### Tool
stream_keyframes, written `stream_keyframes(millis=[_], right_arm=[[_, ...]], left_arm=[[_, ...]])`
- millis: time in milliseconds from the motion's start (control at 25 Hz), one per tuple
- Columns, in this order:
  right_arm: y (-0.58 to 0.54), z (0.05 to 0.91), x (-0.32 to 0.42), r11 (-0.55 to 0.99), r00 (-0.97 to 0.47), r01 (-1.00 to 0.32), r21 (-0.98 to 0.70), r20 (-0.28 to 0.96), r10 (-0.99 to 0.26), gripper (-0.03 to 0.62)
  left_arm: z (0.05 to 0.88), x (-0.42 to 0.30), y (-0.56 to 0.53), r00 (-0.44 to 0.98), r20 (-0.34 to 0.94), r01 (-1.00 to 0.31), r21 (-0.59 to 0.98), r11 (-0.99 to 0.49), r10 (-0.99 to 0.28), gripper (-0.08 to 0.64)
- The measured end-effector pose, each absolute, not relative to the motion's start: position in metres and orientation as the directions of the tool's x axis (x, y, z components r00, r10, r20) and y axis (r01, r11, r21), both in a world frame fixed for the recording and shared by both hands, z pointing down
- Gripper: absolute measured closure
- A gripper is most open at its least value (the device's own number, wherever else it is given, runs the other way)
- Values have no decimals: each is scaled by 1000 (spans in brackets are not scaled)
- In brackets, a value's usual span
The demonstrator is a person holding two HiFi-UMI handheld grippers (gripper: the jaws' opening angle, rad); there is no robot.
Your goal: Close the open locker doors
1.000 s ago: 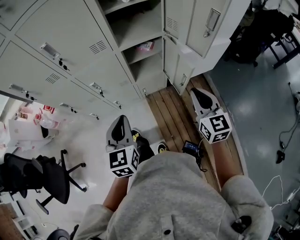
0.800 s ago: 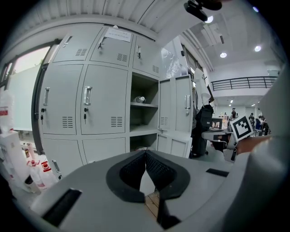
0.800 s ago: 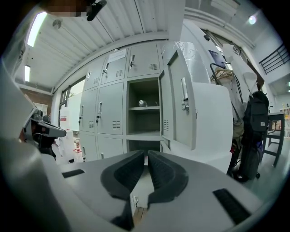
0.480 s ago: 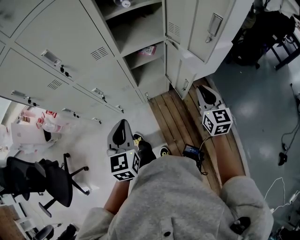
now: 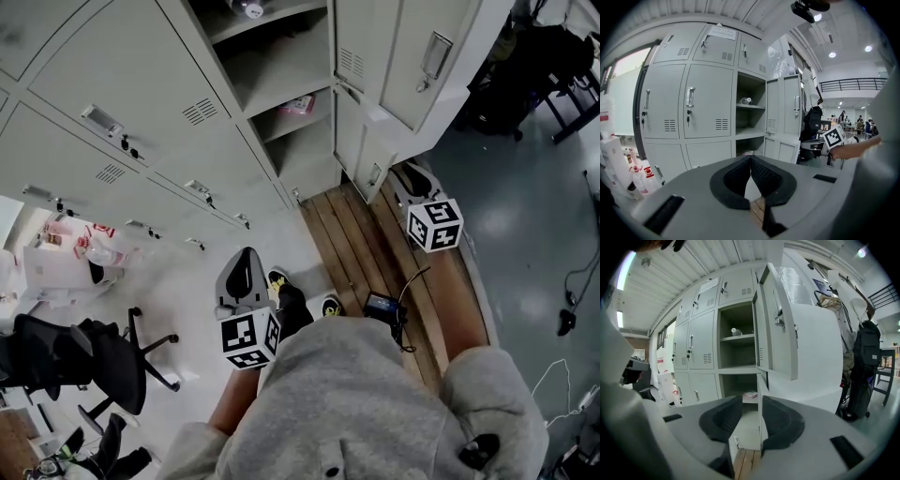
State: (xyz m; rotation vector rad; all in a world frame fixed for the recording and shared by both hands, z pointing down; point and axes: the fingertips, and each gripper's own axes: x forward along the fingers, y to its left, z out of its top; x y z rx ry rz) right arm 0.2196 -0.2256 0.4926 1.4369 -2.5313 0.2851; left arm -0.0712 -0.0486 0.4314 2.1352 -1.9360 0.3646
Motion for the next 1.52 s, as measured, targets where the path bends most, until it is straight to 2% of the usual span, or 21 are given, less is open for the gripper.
stream_keyframes(millis=[840,1160,1520], right_arm=[[-268,509,228,412,-399,-911,-22,303,-865,469],[-267,512,210,453,-437,-891,-28,329,-837,469],[-250,511,153,552,-532,-833,-28,311,-788,471]], left_arm=[[426,-99,-59,74,337,-997,-3,-80,-939,549],[430,-109,-56,61,342,-998,8,-62,-938,549],[434,-128,-44,30,351,-999,24,-23,-936,549]])
